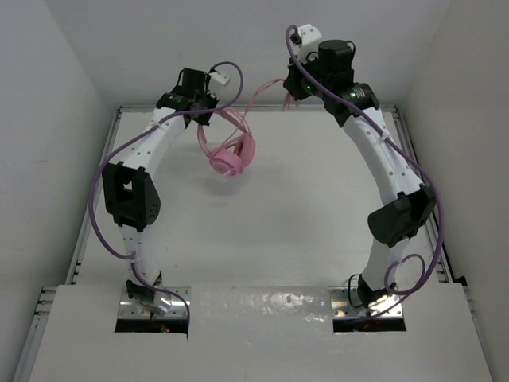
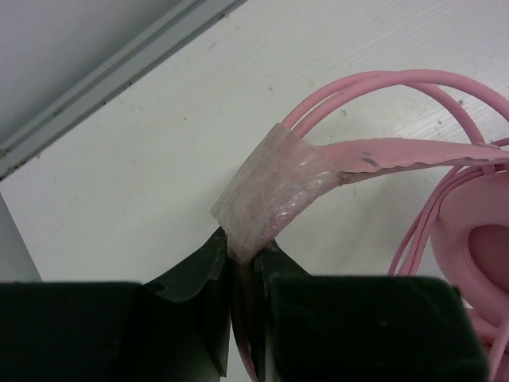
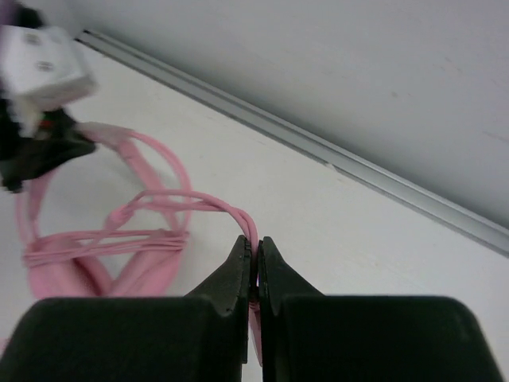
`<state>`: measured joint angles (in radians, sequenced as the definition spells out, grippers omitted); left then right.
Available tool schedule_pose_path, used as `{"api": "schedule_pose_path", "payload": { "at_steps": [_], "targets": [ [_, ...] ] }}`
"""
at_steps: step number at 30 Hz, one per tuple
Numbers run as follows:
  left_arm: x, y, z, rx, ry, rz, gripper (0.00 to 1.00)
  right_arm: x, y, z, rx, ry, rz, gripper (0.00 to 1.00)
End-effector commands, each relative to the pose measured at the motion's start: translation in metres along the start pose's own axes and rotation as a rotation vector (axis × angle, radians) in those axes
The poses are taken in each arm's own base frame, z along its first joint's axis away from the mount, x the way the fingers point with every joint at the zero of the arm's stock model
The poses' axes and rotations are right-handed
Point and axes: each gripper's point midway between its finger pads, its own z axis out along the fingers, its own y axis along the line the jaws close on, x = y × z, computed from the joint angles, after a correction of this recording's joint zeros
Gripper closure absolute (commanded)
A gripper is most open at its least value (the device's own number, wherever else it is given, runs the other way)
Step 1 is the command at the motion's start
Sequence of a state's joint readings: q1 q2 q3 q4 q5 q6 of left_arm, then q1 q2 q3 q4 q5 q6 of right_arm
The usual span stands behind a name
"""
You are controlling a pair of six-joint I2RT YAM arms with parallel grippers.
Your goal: Wrap the headphones
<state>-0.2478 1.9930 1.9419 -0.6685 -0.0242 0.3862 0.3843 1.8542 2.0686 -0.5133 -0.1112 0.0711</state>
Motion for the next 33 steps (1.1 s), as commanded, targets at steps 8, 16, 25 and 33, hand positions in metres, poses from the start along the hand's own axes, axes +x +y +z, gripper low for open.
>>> {"api": "schedule_pose_path", "payload": {
  "at_steps": [8,16,25,33],
  "targets": [
    [-0.077,-0.045,-0.105,0.324,-0.232,0.030,1.00,0.051,-0.119,-0.004,0.254,0.058,0.094,1.00],
    [-0.128,-0.089,-0.185,0.663,-0.390,-0.162,1.00,0.103,-0.069,0.023,0.044,-0.008,0.326,1.00],
    [-0.137,-0.092,-0.161,0.703,-0.374,-0.355,1.00,0.100,0.059,0.020,-0.325,-0.112,0.417,0.89],
    [-0.116,-0.085,-0.135,0.705,-0.293,-0.456,1.00,0.135,0.050,-0.010,-0.296,0.044,0.390,0.54]
  ]
}}
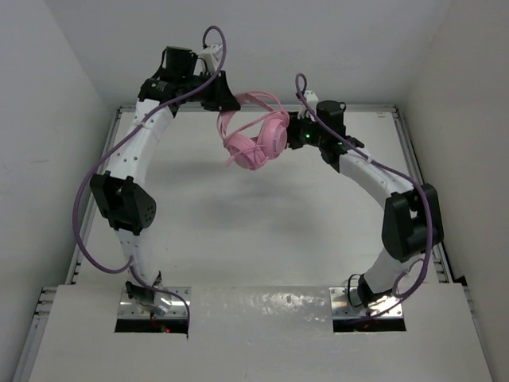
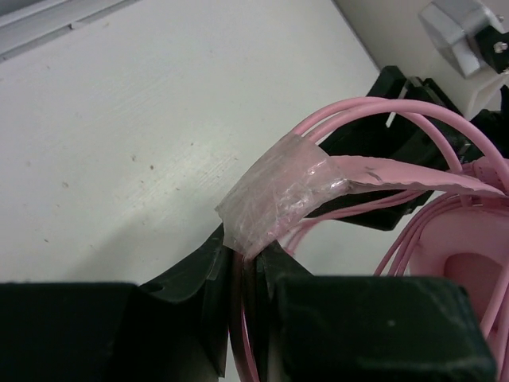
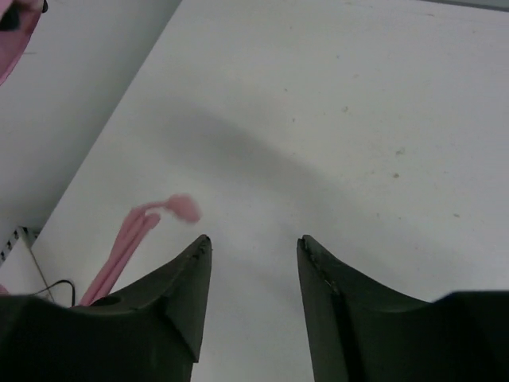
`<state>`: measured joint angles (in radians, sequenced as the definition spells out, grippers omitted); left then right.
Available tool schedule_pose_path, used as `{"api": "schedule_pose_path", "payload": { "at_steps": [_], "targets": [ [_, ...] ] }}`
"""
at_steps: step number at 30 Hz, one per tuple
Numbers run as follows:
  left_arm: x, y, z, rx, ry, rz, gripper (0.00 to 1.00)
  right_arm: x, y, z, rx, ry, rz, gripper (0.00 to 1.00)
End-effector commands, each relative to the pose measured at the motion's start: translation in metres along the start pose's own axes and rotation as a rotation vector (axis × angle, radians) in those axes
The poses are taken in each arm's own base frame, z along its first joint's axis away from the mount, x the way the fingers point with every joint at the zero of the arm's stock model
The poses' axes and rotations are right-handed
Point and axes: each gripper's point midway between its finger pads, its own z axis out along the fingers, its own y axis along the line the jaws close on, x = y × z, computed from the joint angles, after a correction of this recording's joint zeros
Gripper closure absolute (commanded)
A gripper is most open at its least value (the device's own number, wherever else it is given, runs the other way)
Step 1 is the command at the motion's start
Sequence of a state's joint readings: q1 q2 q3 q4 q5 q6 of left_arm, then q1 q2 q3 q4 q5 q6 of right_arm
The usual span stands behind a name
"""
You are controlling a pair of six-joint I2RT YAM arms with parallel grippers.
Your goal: Wrap the headphones
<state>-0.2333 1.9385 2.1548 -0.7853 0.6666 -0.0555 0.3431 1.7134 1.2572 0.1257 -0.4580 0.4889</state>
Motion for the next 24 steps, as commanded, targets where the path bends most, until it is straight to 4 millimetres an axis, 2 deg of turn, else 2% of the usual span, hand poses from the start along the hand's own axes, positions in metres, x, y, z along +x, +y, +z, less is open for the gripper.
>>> {"api": "schedule_pose_path", "payload": {
  "at_steps": [1,2,4,5,7,8,9,10,11,13,15,16,17,18,19,20,21,22,23,24],
  "targets": [
    [-0.028,-0.006,-0.022,0.050,-0.101,-0.094,1.00,-0.013,-0.003,-0.035,0.043,-0.004,-0.060,0.52],
    [-0.023,0.001,-0.020,0.049,-0.094,-0.125,1.00,-0.009,-0.010,-0.048,0.079,0.020,-0.047,0.47],
    [-0.024,0.010,-0.022,0.057,-0.104,-0.163,1.00,-0.002,-0.020,-0.059,0.125,0.052,-0.072,0.42],
    [-0.022,0.012,-0.021,0.053,-0.100,-0.167,1.00,0.006,-0.022,-0.067,0.142,0.094,-0.066,0.38],
    [-0.025,0.018,-0.021,0.016,-0.115,-0.154,1.00,0.007,-0.024,-0.075,0.162,0.125,-0.107,0.31],
    [-0.027,0.022,-0.021,0.000,-0.120,-0.152,1.00,0.014,-0.026,-0.081,0.180,0.167,-0.096,0.26],
    [-0.030,0.030,-0.021,-0.041,-0.129,-0.141,1.00,0.007,-0.025,-0.085,0.192,0.165,-0.118,0.13],
    [-0.033,0.033,-0.022,-0.058,-0.134,-0.133,1.00,0.010,-0.030,-0.091,0.229,0.193,-0.111,0.08],
    [-0.036,0.038,-0.023,-0.083,-0.144,-0.121,1.00,0.000,-0.027,-0.095,0.241,0.179,-0.123,0.01],
    [-0.042,0.043,-0.024,-0.113,-0.164,-0.112,1.00,-0.008,-0.030,-0.100,0.284,0.166,-0.125,0.01],
    [-0.048,0.049,-0.024,-0.153,-0.186,-0.105,1.00,-0.028,-0.032,-0.103,0.337,0.118,-0.102,0.01],
    [-0.049,0.055,-0.022,-0.171,-0.190,-0.113,1.00,-0.035,-0.029,-0.103,0.340,0.102,-0.094,0.06],
    [-0.050,0.060,-0.021,-0.197,-0.197,-0.124,1.00,-0.055,-0.021,-0.103,0.338,0.056,-0.085,0.15],
    [-0.052,0.062,-0.021,-0.206,-0.205,-0.124,1.00,-0.066,-0.018,-0.102,0.349,0.028,-0.080,0.39],
    [-0.051,0.065,-0.018,-0.210,-0.202,-0.130,1.00,-0.075,-0.012,-0.100,0.357,0.001,-0.080,0.49],
    [-0.052,0.067,-0.018,-0.221,-0.207,-0.134,1.00,-0.099,-0.007,-0.103,0.391,-0.060,-0.093,0.54],
    [-0.052,0.069,-0.017,-0.228,-0.209,-0.135,1.00,-0.102,0.004,-0.095,0.384,-0.070,-0.102,0.48],
    [-0.052,0.070,-0.017,-0.234,-0.212,-0.137,1.00,-0.118,0.016,-0.093,0.381,-0.107,-0.126,0.39],
    [-0.052,0.072,-0.016,-0.249,-0.214,-0.139,1.00,-0.122,0.023,-0.090,0.389,-0.117,-0.158,0.31],
    [-0.052,0.074,-0.016,-0.258,-0.217,-0.139,1.00,-0.118,0.034,-0.075,0.392,-0.103,-0.187,0.27]
  ]
}}
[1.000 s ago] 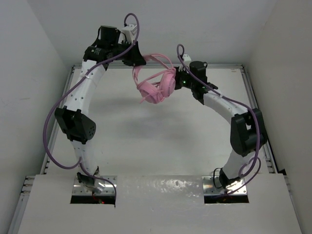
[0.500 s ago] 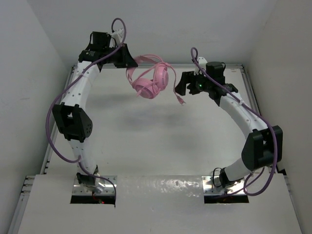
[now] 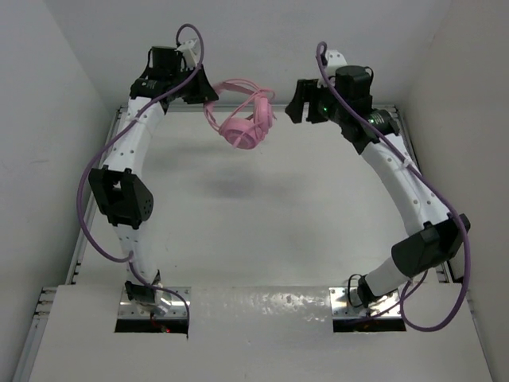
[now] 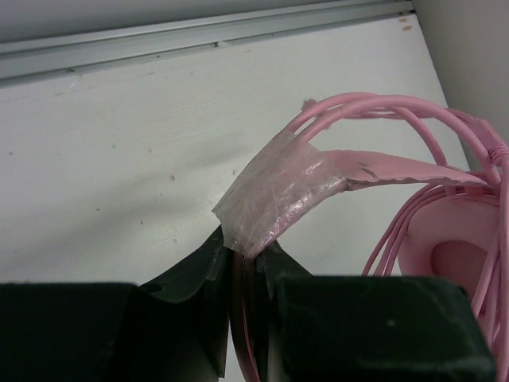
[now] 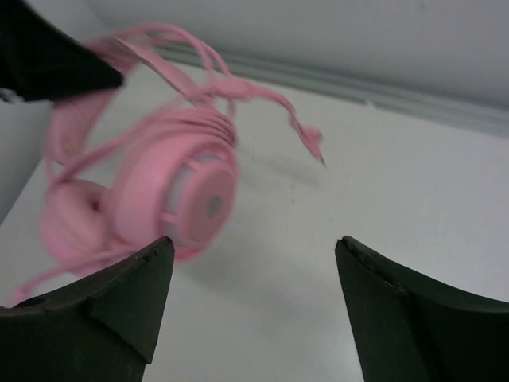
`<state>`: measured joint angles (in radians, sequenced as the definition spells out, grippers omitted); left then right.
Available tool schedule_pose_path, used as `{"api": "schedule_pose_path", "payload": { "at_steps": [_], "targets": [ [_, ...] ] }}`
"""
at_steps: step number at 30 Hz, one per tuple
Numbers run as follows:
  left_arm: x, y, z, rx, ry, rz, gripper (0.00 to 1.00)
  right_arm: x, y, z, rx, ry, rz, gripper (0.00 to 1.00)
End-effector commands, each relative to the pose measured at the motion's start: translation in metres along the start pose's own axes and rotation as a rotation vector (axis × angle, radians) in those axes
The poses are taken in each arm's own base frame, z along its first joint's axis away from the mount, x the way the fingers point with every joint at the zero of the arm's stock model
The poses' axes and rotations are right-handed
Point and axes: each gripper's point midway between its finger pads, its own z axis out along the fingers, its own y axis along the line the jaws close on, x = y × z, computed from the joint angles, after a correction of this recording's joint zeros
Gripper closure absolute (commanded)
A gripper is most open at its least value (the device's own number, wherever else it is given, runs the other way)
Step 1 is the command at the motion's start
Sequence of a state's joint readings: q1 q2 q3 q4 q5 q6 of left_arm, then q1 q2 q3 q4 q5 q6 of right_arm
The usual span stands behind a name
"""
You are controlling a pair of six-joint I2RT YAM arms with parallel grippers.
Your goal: Wrap the headphones
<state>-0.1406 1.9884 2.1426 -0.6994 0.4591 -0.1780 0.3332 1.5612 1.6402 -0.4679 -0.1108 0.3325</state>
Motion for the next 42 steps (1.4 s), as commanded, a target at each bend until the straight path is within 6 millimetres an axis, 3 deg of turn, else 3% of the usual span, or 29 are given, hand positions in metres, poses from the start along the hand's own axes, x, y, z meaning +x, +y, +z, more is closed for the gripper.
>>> {"api": "schedule_pose_path", "payload": {
  "at_steps": [1,3,6,13,16,20,22,25,26,27,29,30,33,35,39,42],
  "targets": [
    [-0.036,-0.017,-0.008,0.013,-0.120,-0.006,1.00,-0.038,0.042,0.005,0.019,-0.101,-0.061,0.17],
    [-0.039,-0.016,-0.007,0.003,-0.131,-0.004,1.00,-0.045,0.063,0.011,-0.014,-0.104,-0.056,0.11],
    [-0.038,-0.017,-0.003,-0.006,-0.133,0.006,1.00,-0.053,0.073,0.028,0.001,-0.084,-0.026,0.09],
    [-0.037,-0.023,-0.002,0.005,-0.129,0.011,1.00,-0.016,0.059,0.075,0.151,0.009,-0.031,0.08],
    [-0.037,-0.024,-0.002,0.006,-0.130,0.014,1.00,-0.003,0.055,0.078,0.169,0.060,-0.031,0.10],
    [-0.036,-0.022,-0.001,0.005,-0.126,0.010,1.00,0.014,0.066,0.085,0.100,0.107,-0.020,0.14],
    [-0.034,-0.025,0.001,0.016,-0.121,0.008,1.00,0.021,0.069,0.091,0.077,0.120,-0.010,0.24],
    [-0.029,-0.029,0.004,0.041,-0.106,0.012,1.00,0.029,0.071,0.103,0.061,0.123,-0.010,0.50],
    [-0.026,-0.031,0.006,0.051,-0.099,0.018,1.00,0.029,0.069,0.108,0.071,0.120,-0.011,0.60],
    [-0.023,-0.036,0.007,0.075,-0.088,0.038,1.00,0.029,0.067,0.109,0.086,0.119,-0.012,0.78],
    [-0.013,-0.036,0.012,0.093,-0.059,0.056,1.00,0.028,0.056,0.108,0.147,0.118,-0.023,0.93],
    [-0.009,-0.036,0.014,0.096,-0.049,0.077,0.83,0.025,0.052,0.107,0.168,0.113,-0.027,1.00],
    [0.002,-0.029,0.020,0.090,-0.022,0.105,0.49,0.033,0.035,0.104,0.210,0.137,-0.027,1.00],
    [0.003,-0.028,0.020,0.088,-0.016,0.117,0.37,0.033,0.023,0.100,0.218,0.140,0.005,1.00],
    [-0.007,-0.024,0.015,0.074,-0.042,0.132,0.00,0.049,-0.006,0.098,0.252,0.185,0.053,1.00],
    [-0.017,-0.017,0.009,0.029,-0.064,0.155,0.00,0.058,-0.039,0.094,0.303,0.216,0.103,1.00]
  ]
}}
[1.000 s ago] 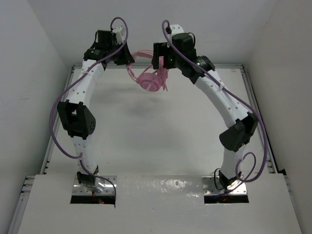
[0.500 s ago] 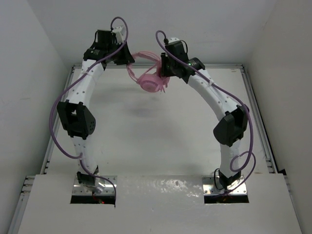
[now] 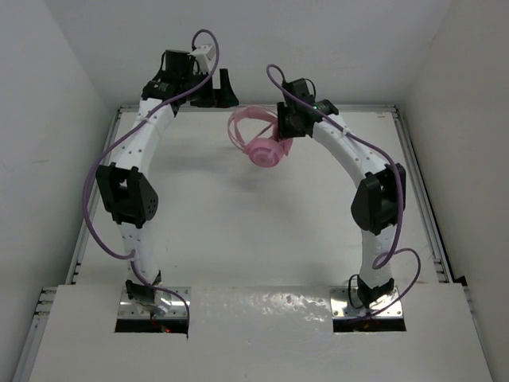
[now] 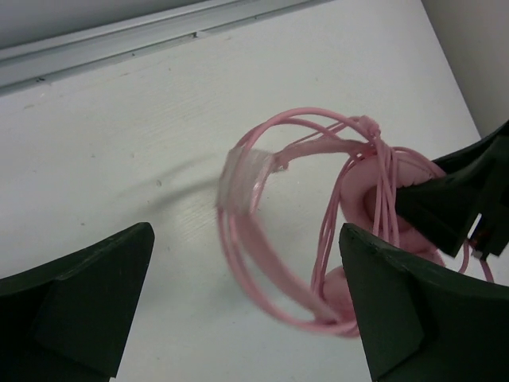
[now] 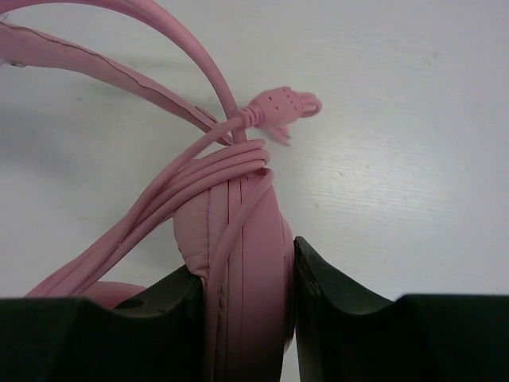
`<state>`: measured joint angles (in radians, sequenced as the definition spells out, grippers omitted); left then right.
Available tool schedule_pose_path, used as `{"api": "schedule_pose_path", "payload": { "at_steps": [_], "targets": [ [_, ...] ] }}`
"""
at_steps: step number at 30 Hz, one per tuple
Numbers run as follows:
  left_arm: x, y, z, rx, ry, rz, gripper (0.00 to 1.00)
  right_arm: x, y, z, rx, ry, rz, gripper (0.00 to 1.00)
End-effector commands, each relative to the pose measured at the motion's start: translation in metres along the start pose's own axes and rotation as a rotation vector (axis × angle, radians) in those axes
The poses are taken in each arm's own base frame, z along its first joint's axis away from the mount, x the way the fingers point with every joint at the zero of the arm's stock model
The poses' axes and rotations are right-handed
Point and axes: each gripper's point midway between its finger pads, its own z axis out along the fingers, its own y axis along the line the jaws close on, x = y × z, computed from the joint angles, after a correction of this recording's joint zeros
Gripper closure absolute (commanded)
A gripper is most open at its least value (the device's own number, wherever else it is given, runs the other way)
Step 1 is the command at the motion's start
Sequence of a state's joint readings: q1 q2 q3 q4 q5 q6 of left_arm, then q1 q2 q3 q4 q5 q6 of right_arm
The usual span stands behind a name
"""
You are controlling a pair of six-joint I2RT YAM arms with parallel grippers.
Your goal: Wrap the headphones
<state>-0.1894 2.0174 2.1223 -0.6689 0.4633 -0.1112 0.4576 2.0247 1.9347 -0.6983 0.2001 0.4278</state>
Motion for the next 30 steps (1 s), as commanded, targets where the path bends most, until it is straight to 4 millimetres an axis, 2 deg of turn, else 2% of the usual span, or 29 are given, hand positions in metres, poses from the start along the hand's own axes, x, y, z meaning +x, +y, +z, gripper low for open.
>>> {"api": "schedule_pose_path", "payload": {
  "at_steps": [1,2,5,6,10,12,14,15,16,17,18,19,20,21,22,24,27,30],
  "targets": [
    [-0.039,-0.002,-0.020,-0.030,-0.109,0.089,0.00,-0.040,-0.040,-0.024,0.013,-0.114,0.128,1.00],
    [-0.041,0.001,-0.022,-0.048,-0.112,0.094,0.00,-0.033,-0.050,-0.019,0.032,-0.097,0.128,1.00],
    [-0.041,0.012,-0.028,-0.095,-0.109,0.100,0.00,-0.026,-0.079,-0.010,0.060,-0.087,0.149,1.00],
    [-0.039,0.013,-0.028,-0.096,-0.105,0.098,0.00,-0.025,-0.084,-0.008,0.055,-0.085,0.165,1.00],
    [-0.026,0.016,-0.026,-0.096,-0.073,0.078,0.00,-0.016,-0.130,0.009,0.120,-0.065,0.238,1.00],
    [-0.020,0.016,-0.024,-0.090,-0.060,0.068,0.00,-0.014,-0.141,0.019,0.116,-0.070,0.254,1.00],
    [-0.017,0.017,-0.022,-0.089,-0.050,0.059,0.00,-0.025,-0.153,0.028,0.115,-0.116,0.277,1.00],
    [-0.016,0.017,-0.021,-0.084,-0.049,0.056,0.00,-0.024,-0.159,0.039,0.121,-0.111,0.284,1.00],
    [-0.016,0.017,-0.022,-0.084,-0.050,0.053,0.00,-0.037,-0.160,0.041,0.118,-0.146,0.287,1.00],
    [-0.015,0.017,-0.021,-0.079,-0.048,0.050,0.00,-0.041,-0.166,0.046,0.142,-0.156,0.289,1.00],
    [-0.015,0.017,-0.022,-0.079,-0.049,0.049,0.00,-0.035,-0.171,0.060,0.163,-0.140,0.293,1.00],
    [-0.015,0.016,-0.022,-0.078,-0.048,0.047,0.00,-0.042,-0.176,0.063,0.176,-0.155,0.302,1.00],
    [-0.013,0.016,-0.022,-0.079,-0.043,0.047,0.00,-0.040,-0.182,0.070,0.194,-0.150,0.317,1.00],
    [-0.013,0.016,-0.023,-0.081,-0.045,0.049,0.00,-0.028,-0.193,0.085,0.220,-0.116,0.328,1.00],
    [-0.013,0.017,-0.024,-0.086,-0.044,0.052,0.00,-0.028,-0.199,0.088,0.236,-0.114,0.334,1.00],
    [-0.013,0.017,-0.028,-0.095,-0.045,0.058,0.00,-0.014,-0.218,0.102,0.285,-0.085,0.346,1.00],
    [-0.015,0.019,-0.031,-0.108,-0.050,0.065,0.00,-0.008,-0.242,0.108,0.313,-0.084,0.396,1.00],
    [-0.016,0.019,-0.032,-0.111,-0.054,0.067,0.00,-0.009,-0.250,0.110,0.313,-0.085,0.402,1.00]
  ]
}}
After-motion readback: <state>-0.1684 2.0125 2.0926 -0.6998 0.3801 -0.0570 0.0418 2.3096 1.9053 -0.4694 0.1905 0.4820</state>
